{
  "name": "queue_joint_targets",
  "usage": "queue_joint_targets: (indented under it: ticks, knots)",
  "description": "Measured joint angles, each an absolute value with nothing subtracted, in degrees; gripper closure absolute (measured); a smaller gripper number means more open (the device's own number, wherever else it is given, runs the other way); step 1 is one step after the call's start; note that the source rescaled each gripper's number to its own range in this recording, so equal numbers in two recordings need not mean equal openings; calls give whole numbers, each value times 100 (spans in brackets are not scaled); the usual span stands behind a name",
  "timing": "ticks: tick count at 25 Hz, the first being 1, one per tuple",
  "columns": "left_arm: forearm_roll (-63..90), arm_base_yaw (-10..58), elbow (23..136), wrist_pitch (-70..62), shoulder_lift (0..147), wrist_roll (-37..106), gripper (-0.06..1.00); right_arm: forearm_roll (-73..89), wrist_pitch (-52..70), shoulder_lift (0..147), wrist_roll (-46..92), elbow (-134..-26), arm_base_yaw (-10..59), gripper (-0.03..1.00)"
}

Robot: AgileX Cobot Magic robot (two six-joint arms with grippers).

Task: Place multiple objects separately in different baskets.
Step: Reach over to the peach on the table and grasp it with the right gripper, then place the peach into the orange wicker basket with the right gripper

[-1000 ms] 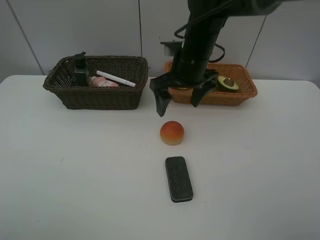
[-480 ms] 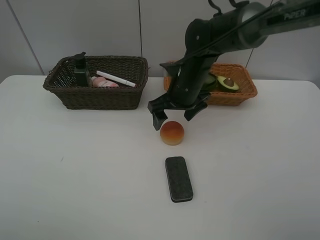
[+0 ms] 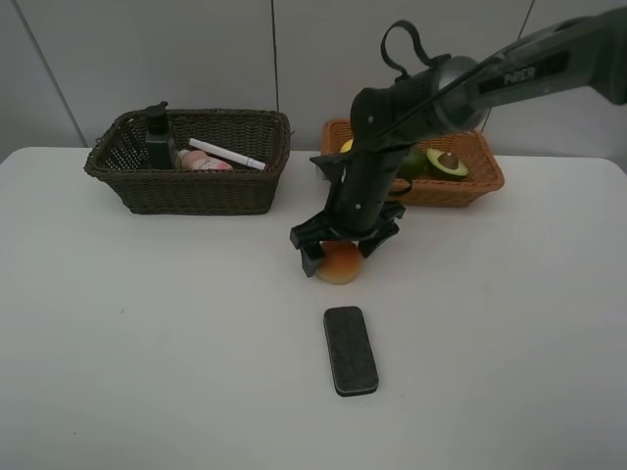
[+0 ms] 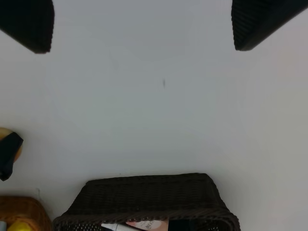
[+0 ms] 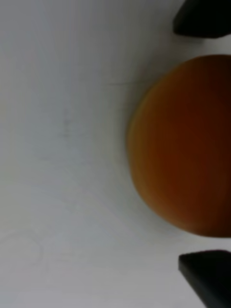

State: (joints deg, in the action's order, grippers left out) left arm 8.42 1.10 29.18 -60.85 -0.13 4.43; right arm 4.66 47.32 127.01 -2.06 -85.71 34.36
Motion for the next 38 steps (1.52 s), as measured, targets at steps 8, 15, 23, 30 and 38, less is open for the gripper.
queue_joint_targets:
  ticks: [8,15,23,30,38]
  knots:
    - [842,110,2918,-6085,-13,443,3,453,4818,12665,36,-8584,3436,37]
    - [842,110,2918,-6085,-13,443,3,-317,4967,11655,67,-9373,3340,37]
    - [842,110,2918,-6085,-13,443,3,-620,4668,12133,62,-10184,2142,37]
    - [842,110,2918,-6085,-13,443,3,-442,4436,12594,56,-10201,1839,12]
    - [842,110,2918,-6085,-13,443,3,0,5518,12327,56,-10233,1839,-2]
